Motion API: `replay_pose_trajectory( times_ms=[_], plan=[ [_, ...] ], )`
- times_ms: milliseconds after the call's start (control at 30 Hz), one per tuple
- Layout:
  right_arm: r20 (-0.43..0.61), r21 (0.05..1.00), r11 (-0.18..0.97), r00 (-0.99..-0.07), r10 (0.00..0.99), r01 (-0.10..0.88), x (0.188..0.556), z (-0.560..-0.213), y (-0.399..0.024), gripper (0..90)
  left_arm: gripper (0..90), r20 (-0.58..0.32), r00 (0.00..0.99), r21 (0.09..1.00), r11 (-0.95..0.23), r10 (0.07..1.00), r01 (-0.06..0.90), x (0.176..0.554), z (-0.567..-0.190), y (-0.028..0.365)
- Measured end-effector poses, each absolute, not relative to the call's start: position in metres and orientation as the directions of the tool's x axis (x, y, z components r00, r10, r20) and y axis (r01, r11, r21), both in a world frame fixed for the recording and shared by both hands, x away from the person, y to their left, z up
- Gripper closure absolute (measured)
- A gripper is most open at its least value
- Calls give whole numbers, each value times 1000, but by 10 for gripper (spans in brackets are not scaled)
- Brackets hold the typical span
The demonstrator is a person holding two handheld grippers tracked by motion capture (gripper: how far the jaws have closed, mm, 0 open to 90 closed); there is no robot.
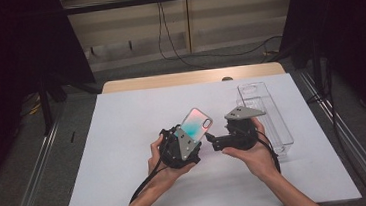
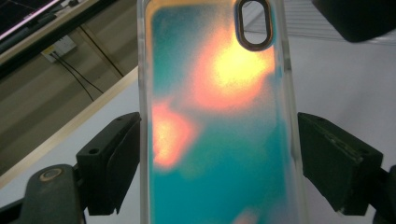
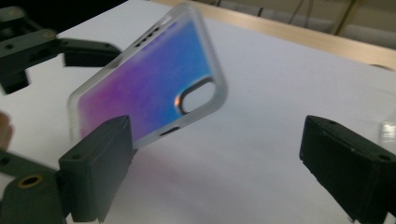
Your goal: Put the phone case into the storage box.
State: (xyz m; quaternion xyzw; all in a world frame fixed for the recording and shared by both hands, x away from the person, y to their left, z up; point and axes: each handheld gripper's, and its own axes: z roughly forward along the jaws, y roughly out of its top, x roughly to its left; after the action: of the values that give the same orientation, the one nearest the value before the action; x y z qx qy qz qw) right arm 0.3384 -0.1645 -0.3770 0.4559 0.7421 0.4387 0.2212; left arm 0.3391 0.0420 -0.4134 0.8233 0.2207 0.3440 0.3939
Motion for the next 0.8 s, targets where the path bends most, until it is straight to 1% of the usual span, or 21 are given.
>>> replay_pose_trajectory(
  times_ms=[33, 67, 100, 167, 233, 300, 400, 433, 567, 800],
  plan=[
    [92, 856, 177, -480, 872, 486, 339, -375, -166, 135, 171, 396, 658, 804, -588, 640, 88, 338, -413, 42],
    [92, 856, 177, -480, 872, 486, 339, -375, -166, 135, 171, 396, 658, 804, -588, 640, 88, 338, -413, 42],
    [102, 854, 170, -480, 871, 491, 339, -374, -167, 179, 171, 399, 657, 805, -588, 640, 84, 338, -413, 41],
    [110, 853, 163, -475, 873, 496, 339, -374, -168, 188, 171, 398, 657, 805, -587, 641, 85, 338, -413, 41],
    [139, 835, 146, -459, 877, 531, 342, -375, -169, 248, 171, 401, 652, 805, -588, 643, 84, 338, -413, 41],
    [155, 822, 141, -456, 877, 552, 343, -375, -169, 285, 171, 409, 643, 806, -586, 648, 78, 338, -413, 40],
    [205, 820, 91, -440, 874, 565, 345, -375, -169, 335, 171, 400, 642, 813, -577, 653, 80, 340, -412, 40],
    [223, 820, 74, -436, 872, 568, 346, -374, -169, 339, 171, 401, 645, 810, -581, 650, 82, 340, -412, 40],
    [291, 804, 14, -413, 863, 594, 349, -371, -168, 417, 171, 404, 641, 812, -579, 653, 77, 340, -411, 40],
    [330, 785, -16, -397, 856, 619, 352, -372, -162, 501, 171, 398, 632, 820, -566, 665, 79, 341, -409, 41]
  ],
)
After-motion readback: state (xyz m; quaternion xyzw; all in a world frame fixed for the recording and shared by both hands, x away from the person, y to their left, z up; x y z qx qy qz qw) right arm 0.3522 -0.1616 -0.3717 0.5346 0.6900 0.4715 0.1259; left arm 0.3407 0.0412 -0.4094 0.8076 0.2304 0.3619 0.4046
